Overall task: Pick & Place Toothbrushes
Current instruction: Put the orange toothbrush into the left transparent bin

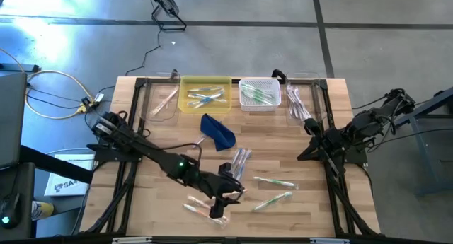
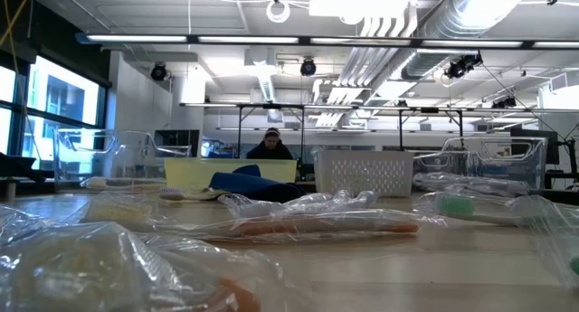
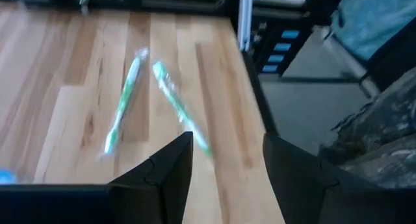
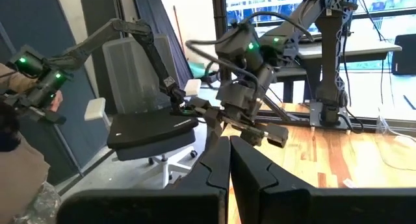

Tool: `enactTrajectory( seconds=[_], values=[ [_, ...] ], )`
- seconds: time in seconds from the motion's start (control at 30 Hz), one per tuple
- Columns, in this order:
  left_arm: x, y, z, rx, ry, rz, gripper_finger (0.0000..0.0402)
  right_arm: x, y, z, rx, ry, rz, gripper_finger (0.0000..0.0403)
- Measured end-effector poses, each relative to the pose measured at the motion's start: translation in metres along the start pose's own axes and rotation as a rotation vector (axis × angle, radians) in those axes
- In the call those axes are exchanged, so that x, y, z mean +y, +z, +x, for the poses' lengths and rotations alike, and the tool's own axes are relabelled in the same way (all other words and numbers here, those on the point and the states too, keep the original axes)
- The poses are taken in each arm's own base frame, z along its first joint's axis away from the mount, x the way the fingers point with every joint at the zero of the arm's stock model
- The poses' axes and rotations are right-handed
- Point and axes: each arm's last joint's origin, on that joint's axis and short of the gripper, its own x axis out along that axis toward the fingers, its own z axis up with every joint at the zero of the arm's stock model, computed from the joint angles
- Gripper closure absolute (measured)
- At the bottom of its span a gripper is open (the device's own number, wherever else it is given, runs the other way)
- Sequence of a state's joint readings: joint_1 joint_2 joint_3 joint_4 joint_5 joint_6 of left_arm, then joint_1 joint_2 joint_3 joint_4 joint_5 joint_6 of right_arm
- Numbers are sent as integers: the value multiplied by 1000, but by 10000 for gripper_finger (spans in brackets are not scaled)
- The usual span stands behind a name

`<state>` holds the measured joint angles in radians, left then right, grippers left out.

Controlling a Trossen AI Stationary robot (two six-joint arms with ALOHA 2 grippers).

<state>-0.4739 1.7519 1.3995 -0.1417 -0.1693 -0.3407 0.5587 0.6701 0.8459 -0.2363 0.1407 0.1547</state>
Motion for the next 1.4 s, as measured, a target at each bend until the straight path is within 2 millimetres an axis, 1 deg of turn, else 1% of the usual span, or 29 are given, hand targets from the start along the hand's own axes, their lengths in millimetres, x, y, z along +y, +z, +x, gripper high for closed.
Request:
enactTrajectory(
  seconds=[0.13,0.33,0.43,0.57,0.63,0.73,0.93,1.03,1.4],
  values=[
    [0,-10,-2,101,37,-3,218,-1,0,0,-7,-44,-3,399],
    [9,-35,-6,332,124,-24,218,-2,0,0,-7,-55,-43,399],
    [12,-45,-5,375,140,-10,218,-3,0,0,-11,-87,-50,399],
    [15,-52,-4,397,144,13,218,-3,0,0,-12,-96,-54,399],
    [16,-58,3,418,148,37,218,-3,0,0,-12,-96,-54,399],
    [18,-73,16,480,150,69,218,-3,0,0,-11,-96,-52,399],
    [19,-100,47,549,94,46,218,-3,0,0,-14,-112,-52,399],
    [21,-108,54,576,95,43,218,-4,1,0,-16,-125,-51,399],
    [25,-127,70,610,157,34,218,-4,1,0,-17,-126,-37,399]
  ],
)
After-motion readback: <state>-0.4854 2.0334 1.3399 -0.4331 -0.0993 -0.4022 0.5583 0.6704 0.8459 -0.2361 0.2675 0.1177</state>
